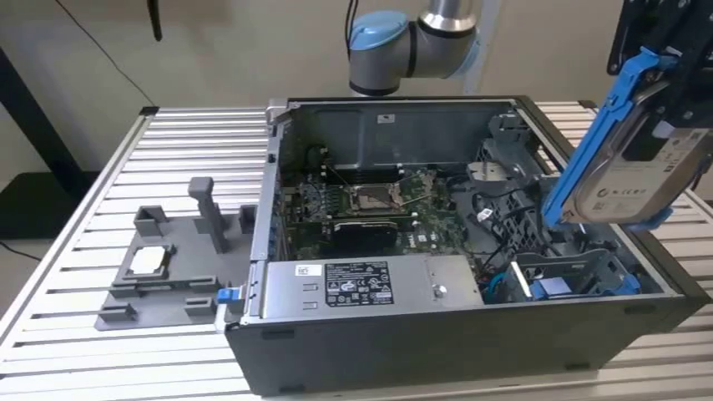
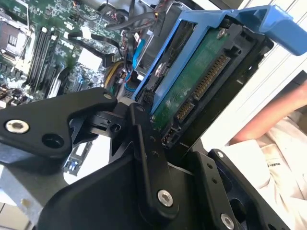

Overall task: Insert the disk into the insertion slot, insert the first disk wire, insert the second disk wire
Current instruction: 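Insert the disk into the insertion slot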

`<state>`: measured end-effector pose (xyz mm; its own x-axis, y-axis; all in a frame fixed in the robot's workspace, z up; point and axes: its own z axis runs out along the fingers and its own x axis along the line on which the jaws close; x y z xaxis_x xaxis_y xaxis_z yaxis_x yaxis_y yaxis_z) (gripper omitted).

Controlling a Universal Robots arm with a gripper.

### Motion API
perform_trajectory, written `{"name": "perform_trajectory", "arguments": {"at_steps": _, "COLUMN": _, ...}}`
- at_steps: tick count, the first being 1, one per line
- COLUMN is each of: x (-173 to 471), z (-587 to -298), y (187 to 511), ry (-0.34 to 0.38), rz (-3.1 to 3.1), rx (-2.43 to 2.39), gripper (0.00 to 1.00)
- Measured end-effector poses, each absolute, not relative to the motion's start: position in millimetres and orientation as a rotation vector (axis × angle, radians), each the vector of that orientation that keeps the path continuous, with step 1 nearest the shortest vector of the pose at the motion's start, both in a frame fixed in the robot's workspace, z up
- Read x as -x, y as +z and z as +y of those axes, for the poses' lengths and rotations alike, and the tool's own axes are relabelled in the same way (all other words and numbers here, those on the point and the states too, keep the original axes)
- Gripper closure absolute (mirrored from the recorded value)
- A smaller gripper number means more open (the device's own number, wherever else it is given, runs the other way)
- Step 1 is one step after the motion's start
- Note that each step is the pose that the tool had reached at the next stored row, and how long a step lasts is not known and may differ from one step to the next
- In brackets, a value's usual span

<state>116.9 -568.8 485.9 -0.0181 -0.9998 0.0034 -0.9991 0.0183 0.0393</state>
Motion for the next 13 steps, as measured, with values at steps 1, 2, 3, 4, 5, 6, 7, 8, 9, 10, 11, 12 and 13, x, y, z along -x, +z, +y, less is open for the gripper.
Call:
{"name": "perform_trajectory", "arguments": {"at_steps": 1, "x": -117, "z": -569, "y": 484, "ry": -0.040, "rz": -2.220, "rx": -2.180, "gripper": 0.68}}
{"name": "perform_trajectory", "arguments": {"at_steps": 2, "x": -117, "z": -570, "y": 483, "ry": -0.040, "rz": -2.220, "rx": -2.180, "gripper": 0.68}}
{"name": "perform_trajectory", "arguments": {"at_steps": 3, "x": -117, "z": -571, "y": 482, "ry": -0.040, "rz": -2.220, "rx": -2.180, "gripper": 0.68}}
{"name": "perform_trajectory", "arguments": {"at_steps": 4, "x": -117, "z": -571, "y": 480, "ry": -0.040, "rz": -2.220, "rx": -2.180, "gripper": 0.68}}
{"name": "perform_trajectory", "arguments": {"at_steps": 5, "x": -117, "z": -571, "y": 479, "ry": -0.040, "rz": -2.220, "rx": -2.180, "gripper": 0.68}}
{"name": "perform_trajectory", "arguments": {"at_steps": 6, "x": -117, "z": -571, "y": 477, "ry": -0.040, "rz": -2.220, "rx": -2.180, "gripper": 0.68}}
{"name": "perform_trajectory", "arguments": {"at_steps": 7, "x": -117, "z": -571, "y": 475, "ry": -0.040, "rz": -2.220, "rx": -2.180, "gripper": 0.68}}
{"name": "perform_trajectory", "arguments": {"at_steps": 8, "x": -117, "z": -571, "y": 474, "ry": -0.040, "rz": -2.220, "rx": -2.180, "gripper": 0.68}}
{"name": "perform_trajectory", "arguments": {"at_steps": 9, "x": -117, "z": -572, "y": 472, "ry": -0.040, "rz": -2.220, "rx": -2.180, "gripper": 0.68}}
{"name": "perform_trajectory", "arguments": {"at_steps": 10, "x": -117, "z": -572, "y": 470, "ry": -0.040, "rz": -2.219, "rx": -2.181, "gripper": 0.68}}
{"name": "perform_trajectory", "arguments": {"at_steps": 11, "x": -117, "z": -572, "y": 468, "ry": -0.040, "rz": -2.219, "rx": -2.181, "gripper": 0.68}}
{"name": "perform_trajectory", "arguments": {"at_steps": 12, "x": -117, "z": -572, "y": 466, "ry": -0.039, "rz": -2.219, "rx": -2.181, "gripper": 0.68}}
{"name": "perform_trajectory", "arguments": {"at_steps": 13, "x": -117, "z": -572, "y": 465, "ry": -0.038, "rz": -2.219, "rx": -2.182, "gripper": 0.68}}
